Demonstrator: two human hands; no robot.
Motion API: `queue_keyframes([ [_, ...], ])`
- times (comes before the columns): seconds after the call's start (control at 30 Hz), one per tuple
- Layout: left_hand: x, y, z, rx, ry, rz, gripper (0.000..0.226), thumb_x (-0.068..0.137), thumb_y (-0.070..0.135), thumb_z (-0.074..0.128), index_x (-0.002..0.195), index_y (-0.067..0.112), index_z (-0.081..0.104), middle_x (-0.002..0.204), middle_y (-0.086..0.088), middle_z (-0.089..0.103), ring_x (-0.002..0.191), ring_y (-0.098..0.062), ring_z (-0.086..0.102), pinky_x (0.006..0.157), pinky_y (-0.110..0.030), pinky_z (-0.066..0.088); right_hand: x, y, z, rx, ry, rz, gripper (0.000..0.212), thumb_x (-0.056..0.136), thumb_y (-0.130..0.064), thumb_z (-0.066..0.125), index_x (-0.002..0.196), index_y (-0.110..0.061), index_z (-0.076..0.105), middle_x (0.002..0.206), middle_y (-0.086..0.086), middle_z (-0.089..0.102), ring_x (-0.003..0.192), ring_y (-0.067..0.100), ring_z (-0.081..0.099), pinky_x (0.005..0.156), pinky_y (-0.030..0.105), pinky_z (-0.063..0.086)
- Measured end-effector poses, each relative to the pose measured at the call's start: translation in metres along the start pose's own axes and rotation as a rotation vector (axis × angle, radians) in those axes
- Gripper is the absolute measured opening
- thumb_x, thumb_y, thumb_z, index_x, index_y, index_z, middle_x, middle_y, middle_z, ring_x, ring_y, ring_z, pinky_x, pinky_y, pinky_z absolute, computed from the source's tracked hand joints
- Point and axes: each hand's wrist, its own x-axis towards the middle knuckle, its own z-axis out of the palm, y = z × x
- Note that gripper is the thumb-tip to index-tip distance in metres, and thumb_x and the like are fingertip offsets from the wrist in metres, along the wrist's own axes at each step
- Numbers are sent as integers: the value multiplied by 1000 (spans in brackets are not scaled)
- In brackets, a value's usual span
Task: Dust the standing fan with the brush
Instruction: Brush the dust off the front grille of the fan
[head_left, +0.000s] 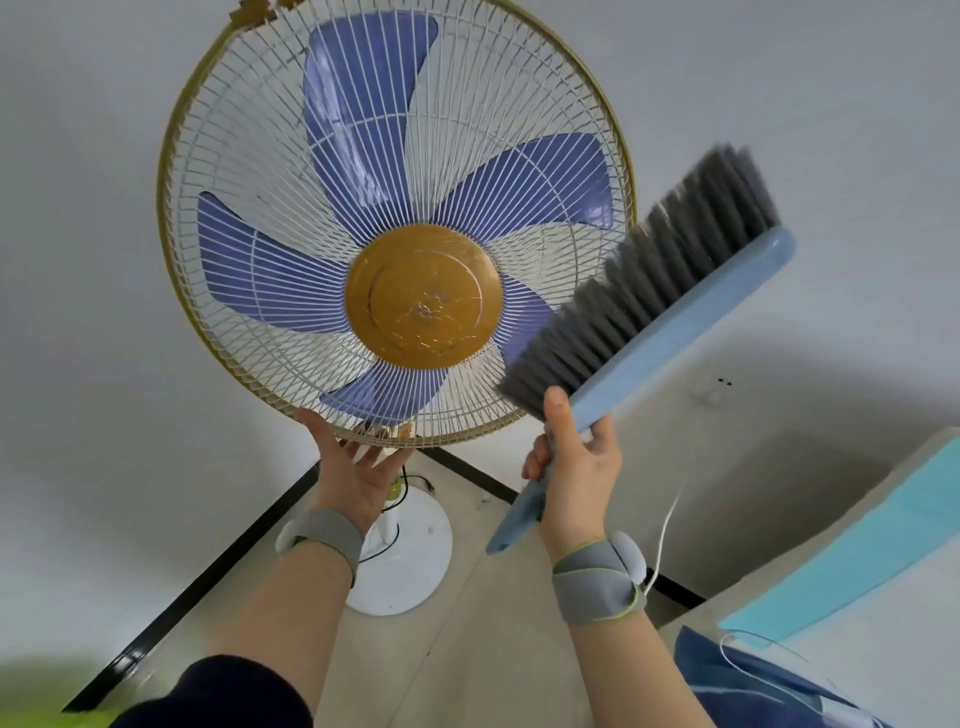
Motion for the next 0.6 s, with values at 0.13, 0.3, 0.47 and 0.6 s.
queue_keyframes([
  [0.13,3,-3,-1,7,4,45,99,65,85,51,145,27,38,145,-10,43,128,-34,49,87,-53,55,-9,2,24,15,-198,59,26,79,-28,72,76,-15,50,48,0,43,41,18,36,44,29,35],
  [0.3,-2,3,-1,14,17,75,81,78,80,40,140,28,39,140,-8,43,126,-33,48,92,-53,52,-10,26,32,-17,-147,207,25,87,-31,66,84,-12,51,53,1,44,47,16,42,49,30,41],
  [0.47,3,4,-6,-29,22,58,104,64,85,53,147,26,36,147,-8,39,132,-33,44,85,-53,55,-3,37,18,-30,-85,250,23,87,-32,66,89,-13,52,56,0,45,48,14,43,47,28,42],
  [0.6,5,2,-7,-39,2,35,121,45,87,64,145,25,38,145,-8,43,130,-32,47,87,-54,54,-2,42,13,34,17,325,26,87,-36,64,84,-15,50,56,-1,45,46,13,42,46,27,40],
])
